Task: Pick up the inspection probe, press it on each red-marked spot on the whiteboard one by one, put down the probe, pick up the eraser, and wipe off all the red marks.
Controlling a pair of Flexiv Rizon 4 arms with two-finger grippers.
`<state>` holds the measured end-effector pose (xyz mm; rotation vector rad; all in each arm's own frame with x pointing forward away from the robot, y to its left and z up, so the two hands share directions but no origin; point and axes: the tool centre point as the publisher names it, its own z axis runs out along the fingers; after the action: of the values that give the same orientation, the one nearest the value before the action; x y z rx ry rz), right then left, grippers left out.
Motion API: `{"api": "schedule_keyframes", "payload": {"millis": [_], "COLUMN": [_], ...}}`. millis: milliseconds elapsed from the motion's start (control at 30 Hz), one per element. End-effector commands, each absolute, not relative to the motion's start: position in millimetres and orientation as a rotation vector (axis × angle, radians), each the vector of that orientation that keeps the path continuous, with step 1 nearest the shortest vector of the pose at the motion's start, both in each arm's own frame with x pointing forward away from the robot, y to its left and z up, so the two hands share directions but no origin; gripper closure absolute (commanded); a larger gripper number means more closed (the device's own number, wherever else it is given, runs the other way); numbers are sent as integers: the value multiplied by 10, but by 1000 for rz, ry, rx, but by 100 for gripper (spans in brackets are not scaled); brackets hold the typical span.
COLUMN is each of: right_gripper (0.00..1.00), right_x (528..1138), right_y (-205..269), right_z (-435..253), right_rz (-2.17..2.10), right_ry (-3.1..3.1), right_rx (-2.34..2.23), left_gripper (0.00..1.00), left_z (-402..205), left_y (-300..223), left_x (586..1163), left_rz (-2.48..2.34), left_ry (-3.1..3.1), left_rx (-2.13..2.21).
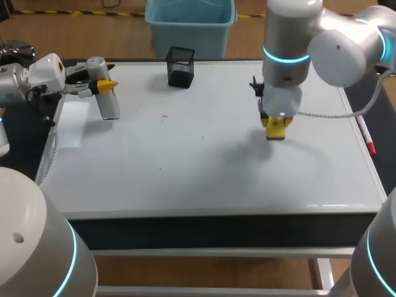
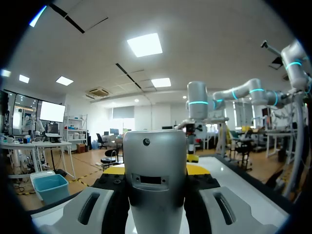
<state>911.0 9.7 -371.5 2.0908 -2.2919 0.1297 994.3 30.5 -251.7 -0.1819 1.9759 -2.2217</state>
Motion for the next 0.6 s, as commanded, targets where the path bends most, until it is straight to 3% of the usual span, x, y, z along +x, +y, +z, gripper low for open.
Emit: {"api": "schedule_keyframes", "payload": {"millis": [33, 600], "right_gripper": [100, 100], "right_x": [9618, 10857], "right_y": [123, 149], "right_z": [-3722, -3703], "right_rz": [126, 77], "right_ry": [-2239, -2134], "right_rx": [2075, 2076], "left_gripper": [100, 100], "left_z": [-2511, -2511], "left_y": [302, 302], "left_x": [9944, 9944], "left_rz": [-2222, -2222], "left_ry": [1975, 1975], "left_rx": [-181, -181]}}
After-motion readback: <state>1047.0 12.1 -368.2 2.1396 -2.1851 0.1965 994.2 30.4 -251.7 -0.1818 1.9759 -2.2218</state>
